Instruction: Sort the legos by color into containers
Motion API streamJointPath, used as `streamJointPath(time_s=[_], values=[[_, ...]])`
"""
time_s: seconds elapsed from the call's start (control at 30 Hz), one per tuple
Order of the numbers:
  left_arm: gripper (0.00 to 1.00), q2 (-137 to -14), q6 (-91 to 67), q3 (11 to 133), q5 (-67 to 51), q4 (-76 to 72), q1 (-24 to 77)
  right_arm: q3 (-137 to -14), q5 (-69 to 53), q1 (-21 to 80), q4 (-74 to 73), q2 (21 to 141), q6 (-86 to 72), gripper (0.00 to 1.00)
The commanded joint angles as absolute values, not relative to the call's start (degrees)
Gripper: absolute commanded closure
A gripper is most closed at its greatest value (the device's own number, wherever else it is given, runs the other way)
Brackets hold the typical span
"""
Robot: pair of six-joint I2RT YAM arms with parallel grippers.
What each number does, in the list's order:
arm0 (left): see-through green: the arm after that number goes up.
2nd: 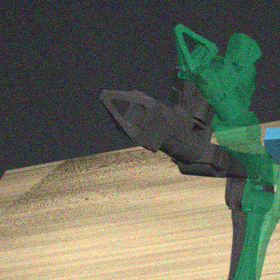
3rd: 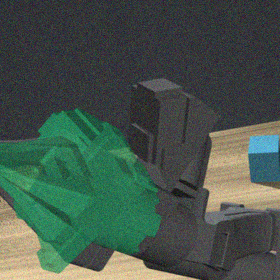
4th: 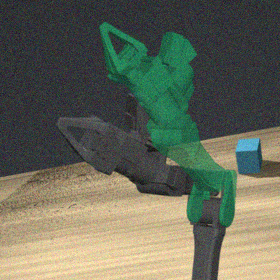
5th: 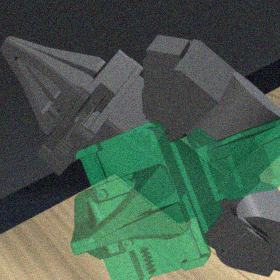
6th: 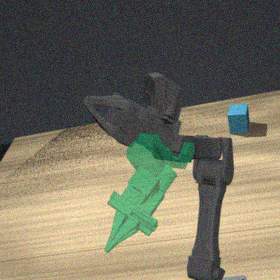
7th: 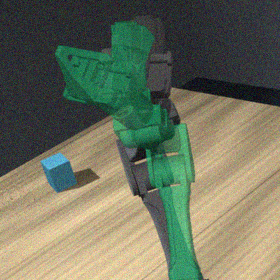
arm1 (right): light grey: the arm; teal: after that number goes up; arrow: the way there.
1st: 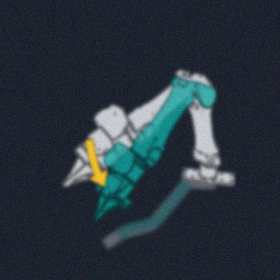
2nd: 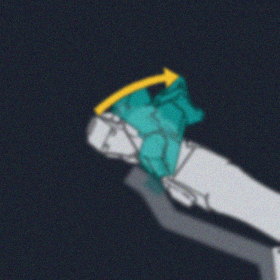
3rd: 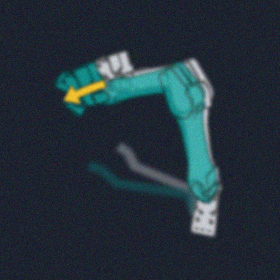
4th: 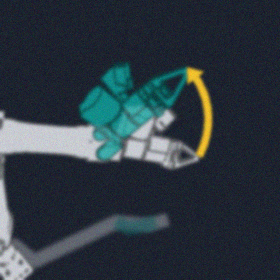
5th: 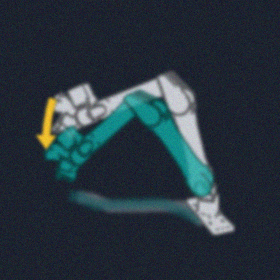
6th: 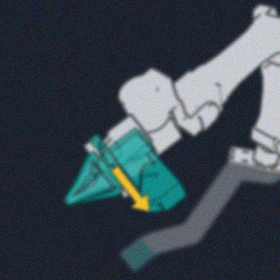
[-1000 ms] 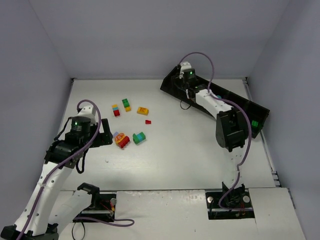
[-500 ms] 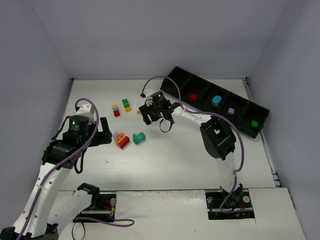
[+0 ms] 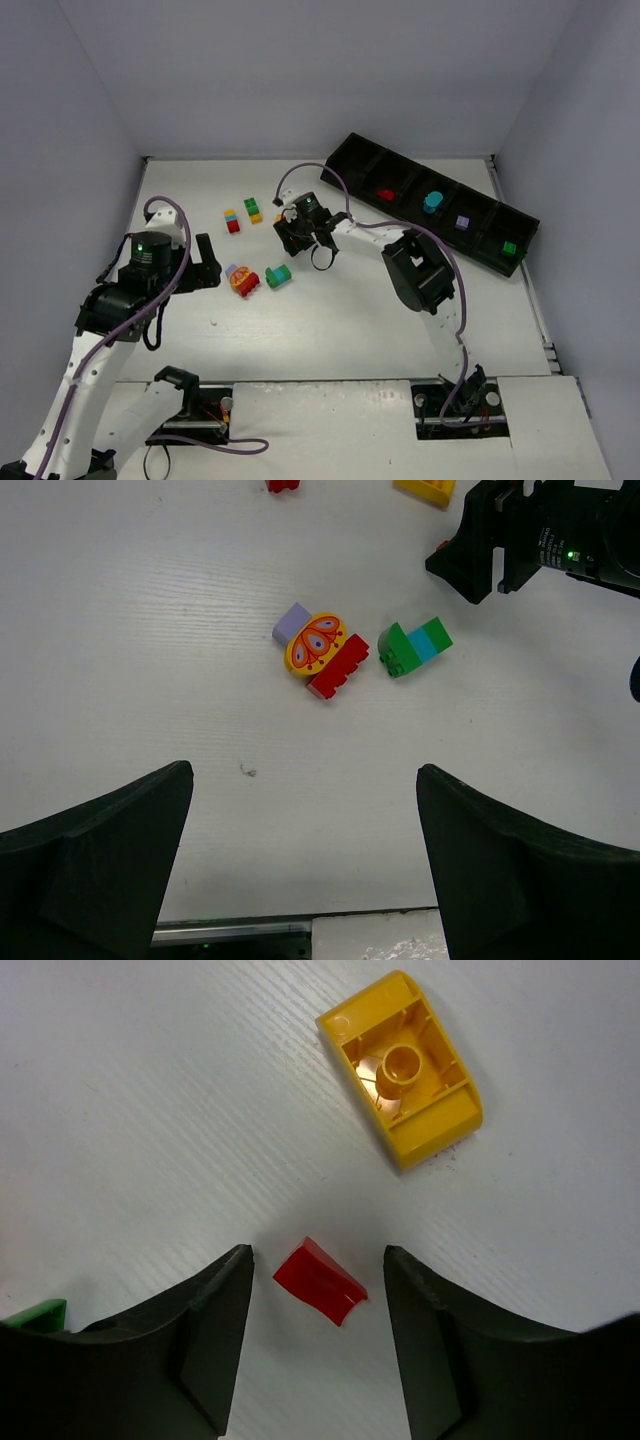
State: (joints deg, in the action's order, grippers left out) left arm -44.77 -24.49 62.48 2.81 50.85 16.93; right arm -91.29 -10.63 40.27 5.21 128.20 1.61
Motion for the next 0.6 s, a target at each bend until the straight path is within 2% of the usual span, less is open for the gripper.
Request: streamJointPath(time_s=[0.0, 0.1, 0.13, 0.23, 0.4, 0.57], values=[[0.13, -44.65, -24.43, 64.95, 3.25, 50.62, 17.23, -92.11, -9.49, 40.43, 4.83, 129.2, 1.41, 0.5], [0.13, -43.95, -24.87, 64.69, 3.43, 50.8, 17.23, -90.36, -8.7, 40.52, 4.92, 128.33, 1.32, 0.69], [0.13, -43.77, -25.05, 64.51, 3.51, 50.71, 17.23, -89.74, -8.61, 40.43, 4.92, 128.06, 1.32, 0.79], [0.13, -43.42, -25.14, 64.16, 3.6, 50.54, 17.23, -88.16, -7.21, 40.25, 4.92, 126.39, 1.67, 1.0], [0.13, -44.03, -25.14, 64.25, 3.52, 50.19, 17.23, -89.29, -3.52, 37.8, 4.92, 121.74, 2.99, 1.0], [0.13, -44.47, -25.14, 64.51, 3.43, 49.48, 17.23, -93.33, 2.62, 30.07, 5.53, 117.87, 5.0, 1.0]])
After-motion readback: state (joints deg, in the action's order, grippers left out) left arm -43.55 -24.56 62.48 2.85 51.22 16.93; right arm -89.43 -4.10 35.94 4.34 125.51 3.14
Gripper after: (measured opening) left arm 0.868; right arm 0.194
